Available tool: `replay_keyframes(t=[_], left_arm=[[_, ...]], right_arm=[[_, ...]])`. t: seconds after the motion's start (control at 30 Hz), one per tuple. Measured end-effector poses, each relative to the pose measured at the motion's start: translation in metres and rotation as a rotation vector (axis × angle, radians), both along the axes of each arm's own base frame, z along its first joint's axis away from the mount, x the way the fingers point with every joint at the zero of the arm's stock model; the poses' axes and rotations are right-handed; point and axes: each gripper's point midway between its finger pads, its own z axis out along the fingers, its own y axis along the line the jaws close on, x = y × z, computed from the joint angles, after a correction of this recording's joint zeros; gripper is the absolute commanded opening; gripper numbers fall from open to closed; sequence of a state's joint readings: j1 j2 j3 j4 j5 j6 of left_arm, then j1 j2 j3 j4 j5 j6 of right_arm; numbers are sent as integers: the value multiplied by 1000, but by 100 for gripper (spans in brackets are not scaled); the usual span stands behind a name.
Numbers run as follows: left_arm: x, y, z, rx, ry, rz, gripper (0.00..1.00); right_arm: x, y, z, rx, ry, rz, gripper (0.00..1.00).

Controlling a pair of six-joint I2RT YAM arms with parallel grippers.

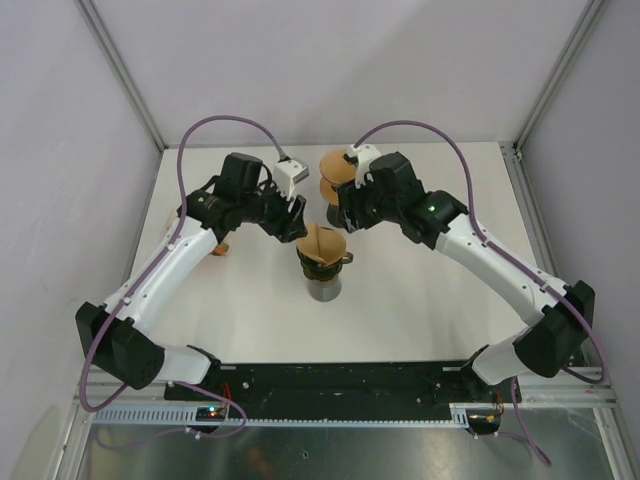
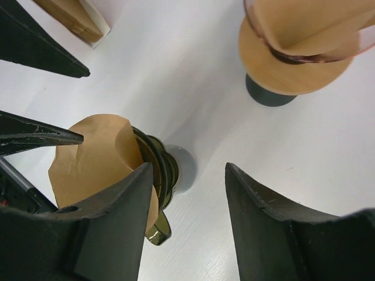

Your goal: Place the coffee filter in the dripper

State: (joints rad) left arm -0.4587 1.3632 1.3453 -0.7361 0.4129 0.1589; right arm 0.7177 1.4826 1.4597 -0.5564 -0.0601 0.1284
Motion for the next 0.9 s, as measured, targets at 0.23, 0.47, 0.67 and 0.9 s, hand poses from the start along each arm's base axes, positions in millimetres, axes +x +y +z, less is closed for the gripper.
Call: replay_keyframes(t=[0.23, 0.47, 0.67, 0.9], left_arm=[[1, 2, 2, 8, -9, 12, 64], [3, 9, 2, 29, -15, 37, 68], [16, 28, 13, 37, -50, 112, 75], [39, 71, 32, 28, -113, 257, 78]], right_arm=[[4, -15, 15, 15, -38, -48, 57], [0, -18, 9, 6, -30, -36, 58], [4, -37, 14, 10, -37, -75, 59], [18, -86, 2, 1, -23, -198, 60]])
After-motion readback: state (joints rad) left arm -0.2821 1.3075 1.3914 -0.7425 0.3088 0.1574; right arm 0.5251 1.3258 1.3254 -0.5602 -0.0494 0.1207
